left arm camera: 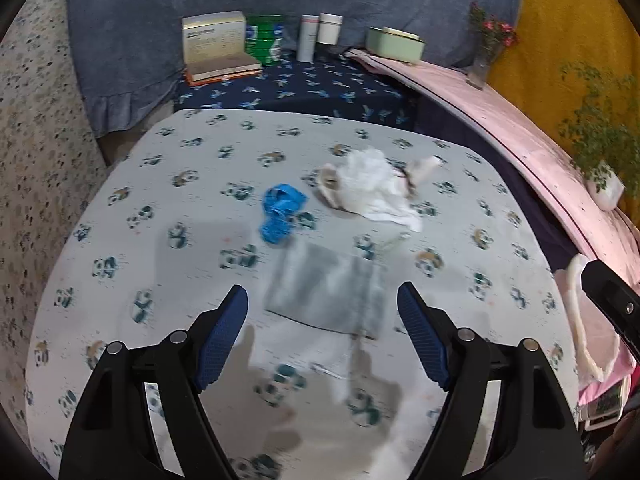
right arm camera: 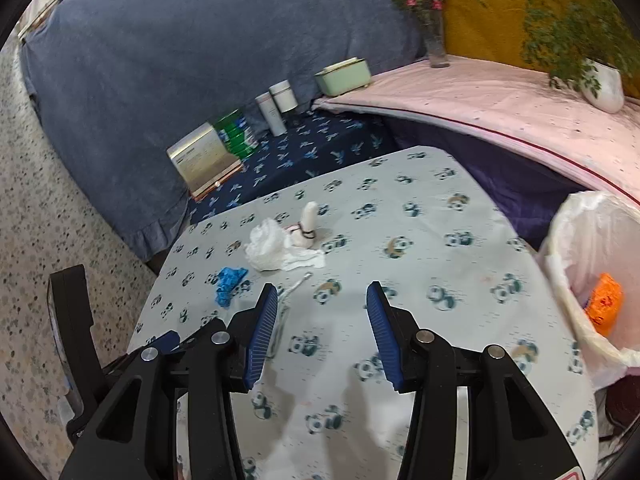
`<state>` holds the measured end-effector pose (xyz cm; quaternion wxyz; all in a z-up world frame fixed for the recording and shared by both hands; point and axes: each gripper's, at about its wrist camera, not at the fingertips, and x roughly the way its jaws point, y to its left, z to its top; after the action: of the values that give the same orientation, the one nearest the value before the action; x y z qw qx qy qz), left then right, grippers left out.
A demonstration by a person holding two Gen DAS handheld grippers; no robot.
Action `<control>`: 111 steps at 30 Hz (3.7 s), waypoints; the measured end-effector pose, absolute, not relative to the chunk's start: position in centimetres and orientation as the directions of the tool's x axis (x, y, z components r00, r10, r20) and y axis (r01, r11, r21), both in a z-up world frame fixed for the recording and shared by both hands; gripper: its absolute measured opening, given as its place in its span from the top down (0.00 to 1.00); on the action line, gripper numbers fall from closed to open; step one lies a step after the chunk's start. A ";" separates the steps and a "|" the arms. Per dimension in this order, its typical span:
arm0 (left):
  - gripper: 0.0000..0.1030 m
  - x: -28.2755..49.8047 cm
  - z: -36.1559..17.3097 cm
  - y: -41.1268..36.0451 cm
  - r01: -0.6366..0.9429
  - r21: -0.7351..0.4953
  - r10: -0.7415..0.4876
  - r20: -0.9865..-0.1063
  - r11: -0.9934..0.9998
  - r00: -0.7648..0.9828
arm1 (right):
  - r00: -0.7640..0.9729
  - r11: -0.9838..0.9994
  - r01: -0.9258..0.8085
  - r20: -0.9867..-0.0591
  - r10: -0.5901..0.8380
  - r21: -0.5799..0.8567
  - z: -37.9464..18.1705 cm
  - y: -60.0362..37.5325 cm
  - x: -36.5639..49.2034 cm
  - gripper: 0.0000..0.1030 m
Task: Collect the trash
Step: 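Grasp the blue tape measure with the left tool while the right grasps a white tissue, then carry the tape and tissue over the bin and open the left tool to drop the tape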
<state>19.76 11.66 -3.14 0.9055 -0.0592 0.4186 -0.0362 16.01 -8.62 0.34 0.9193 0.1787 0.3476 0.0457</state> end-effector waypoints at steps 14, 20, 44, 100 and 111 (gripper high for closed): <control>0.29 27.0 -6.1 14.8 -0.029 -0.130 -0.084 -0.780 0.991 0.620 | 0.697 0.940 -0.031 -0.667 0.264 0.340 -2.3 -2.6 24.0 0.55; 0.43 29.6 -8.1 14.9 -0.026 -0.151 -0.107 -0.801 0.988 0.589 | 0.680 0.939 -0.041 -0.680 0.276 0.341 -3.6 -1.5 27.4 0.55; 0.78 28.3 -7.4 14.2 0.028 -0.208 -0.185 -0.793 0.978 0.581 | 0.672 0.935 -0.015 -0.689 0.271 0.353 -6.2 -1.1 29.4 0.93; 0.78 11.1 -1.1 -24.7 0.630 -0.148 -0.494 -0.762 0.762 0.419 | 0.782 0.757 0.497 -0.598 -0.178 0.424 -1.4 -36.6 -0.5 0.93; 0.70 12.7 -2.8 -28.5 0.642 -0.154 -0.492 -0.779 0.751 0.389 | 0.774 0.747 0.508 -0.608 -0.177 0.429 -2.5 -39.1 0.7 0.92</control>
<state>12.70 -28.52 -2.82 0.8289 0.0860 0.4343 -0.3419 0.66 -39.09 -2.46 0.8928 0.2996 0.2763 -0.1920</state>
